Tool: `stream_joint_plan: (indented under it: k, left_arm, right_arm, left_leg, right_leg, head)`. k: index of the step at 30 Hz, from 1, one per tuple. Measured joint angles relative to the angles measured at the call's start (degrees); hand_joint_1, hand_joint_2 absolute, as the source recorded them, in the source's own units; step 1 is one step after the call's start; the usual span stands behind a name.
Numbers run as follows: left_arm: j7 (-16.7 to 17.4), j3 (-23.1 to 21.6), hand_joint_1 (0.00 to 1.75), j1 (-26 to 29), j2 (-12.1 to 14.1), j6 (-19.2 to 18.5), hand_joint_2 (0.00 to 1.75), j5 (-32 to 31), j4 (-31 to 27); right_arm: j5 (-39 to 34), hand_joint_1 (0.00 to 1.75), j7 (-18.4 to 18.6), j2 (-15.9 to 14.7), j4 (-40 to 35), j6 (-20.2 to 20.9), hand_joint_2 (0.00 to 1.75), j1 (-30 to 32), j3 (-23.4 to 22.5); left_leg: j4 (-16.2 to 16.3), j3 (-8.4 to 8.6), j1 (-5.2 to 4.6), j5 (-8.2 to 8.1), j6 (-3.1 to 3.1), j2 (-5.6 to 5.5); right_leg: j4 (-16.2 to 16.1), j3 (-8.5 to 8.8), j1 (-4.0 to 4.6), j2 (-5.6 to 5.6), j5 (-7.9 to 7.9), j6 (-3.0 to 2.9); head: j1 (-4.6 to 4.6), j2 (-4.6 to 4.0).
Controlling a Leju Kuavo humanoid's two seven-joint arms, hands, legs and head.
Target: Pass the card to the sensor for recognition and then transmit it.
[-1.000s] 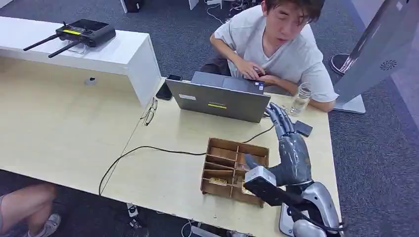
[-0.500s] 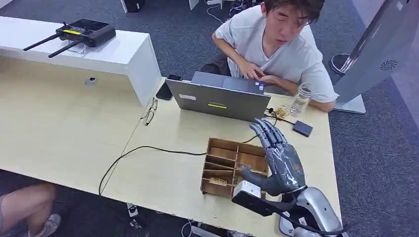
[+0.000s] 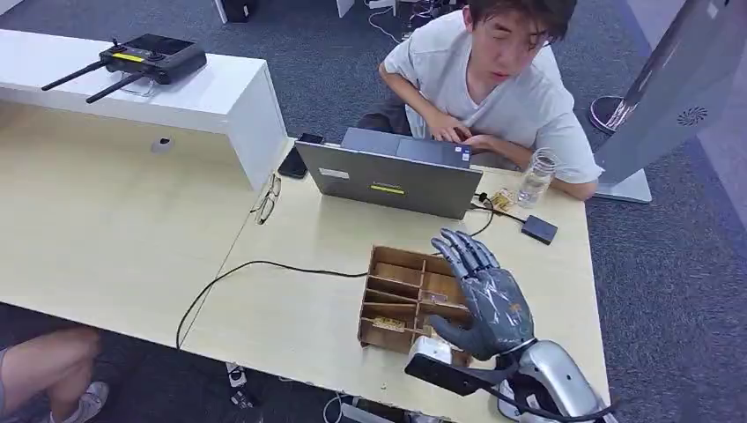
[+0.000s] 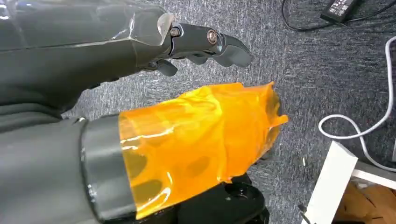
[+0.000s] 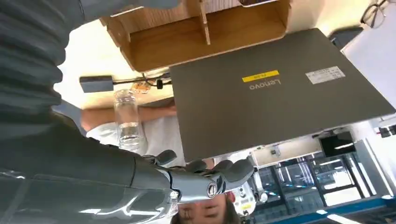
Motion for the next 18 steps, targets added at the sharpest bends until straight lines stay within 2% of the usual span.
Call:
stream_joint_plan:
  k: [10,12,18]
  left_arm:
    - [0.07,0.11,0.0,0.0,0.0,-0.09,0.0,-0.39,0.0]
    - [0.07,0.17,0.0,0.0,0.0,-0.15,0.0,-0.55,0.0]
    - [0.09,0.33,0.0,0.0,0.0,-0.17,0.0,-0.78,0.0]
  right_arm:
    - [1.38,0.21,1.18,-0.26,1.83,0.0,1.75,0.01,0.9]
    - [1.55,0.17,1.2,-0.26,2.16,-0.02,1.75,0.02,0.96]
    - [1.75,0.21,1.53,-0.26,3.04,-0.02,1.75,0.03,0.96]
  left_leg:
    - [0.0,0.0,0.0,0.0,0.0,0.0]
    - [0.0,0.0,0.0,0.0,0.0,0.0]
    - [0.0,0.01,0.0,0.0,0.0,0.0]
  right_leg:
    - [0.0,0.0,0.0,0.0,0.0,0.0]
    - [0.0,0.0,0.0,0.0,0.0,0.0]
    - [0.0,0.0,0.0,0.0,0.0,0.0]
  head:
    - [0.0,0.0]
    - [0.0,0.0]
    - [0.0,0.0]
